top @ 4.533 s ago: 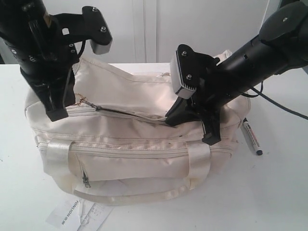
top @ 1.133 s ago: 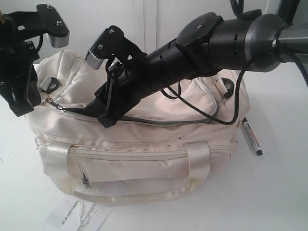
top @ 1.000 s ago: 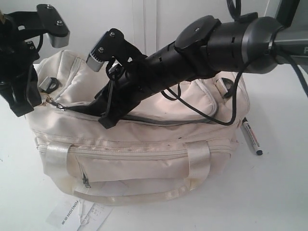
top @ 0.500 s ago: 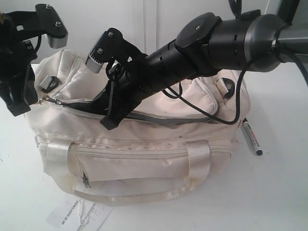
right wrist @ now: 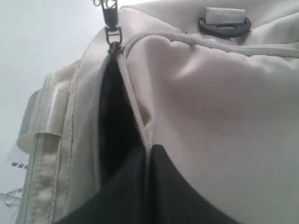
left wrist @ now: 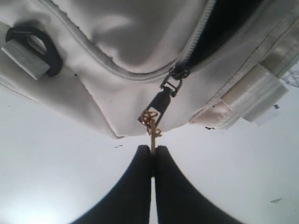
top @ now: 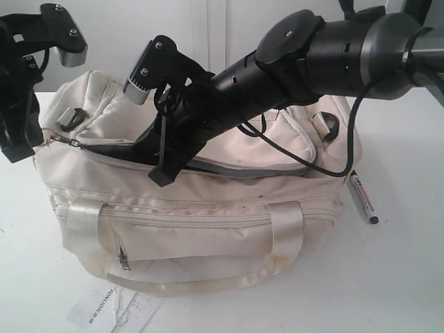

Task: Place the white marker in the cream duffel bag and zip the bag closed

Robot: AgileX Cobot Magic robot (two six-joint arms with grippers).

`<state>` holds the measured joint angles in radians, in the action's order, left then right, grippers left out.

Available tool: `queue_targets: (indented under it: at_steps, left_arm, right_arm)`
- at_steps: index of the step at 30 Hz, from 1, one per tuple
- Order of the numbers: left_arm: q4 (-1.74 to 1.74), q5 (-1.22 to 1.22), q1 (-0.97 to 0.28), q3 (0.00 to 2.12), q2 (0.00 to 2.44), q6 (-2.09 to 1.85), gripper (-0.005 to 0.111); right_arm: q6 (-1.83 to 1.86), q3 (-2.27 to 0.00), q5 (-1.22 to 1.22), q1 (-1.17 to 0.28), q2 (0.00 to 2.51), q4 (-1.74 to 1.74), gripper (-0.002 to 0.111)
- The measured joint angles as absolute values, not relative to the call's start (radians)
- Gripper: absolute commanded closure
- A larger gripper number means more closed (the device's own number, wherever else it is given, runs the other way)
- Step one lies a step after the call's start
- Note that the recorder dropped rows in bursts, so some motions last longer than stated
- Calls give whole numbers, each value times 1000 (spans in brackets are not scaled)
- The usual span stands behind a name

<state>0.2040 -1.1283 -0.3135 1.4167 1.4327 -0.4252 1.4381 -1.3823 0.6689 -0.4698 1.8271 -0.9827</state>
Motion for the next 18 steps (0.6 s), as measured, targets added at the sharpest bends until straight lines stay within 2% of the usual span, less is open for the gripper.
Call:
queue_targets:
  at_steps: [18]
  left_arm:
    - [202, -1128, -274, 1417, 1462, -443, 107]
  right_arm:
    - [1438, -1382, 669, -470, 1827, -978, 108]
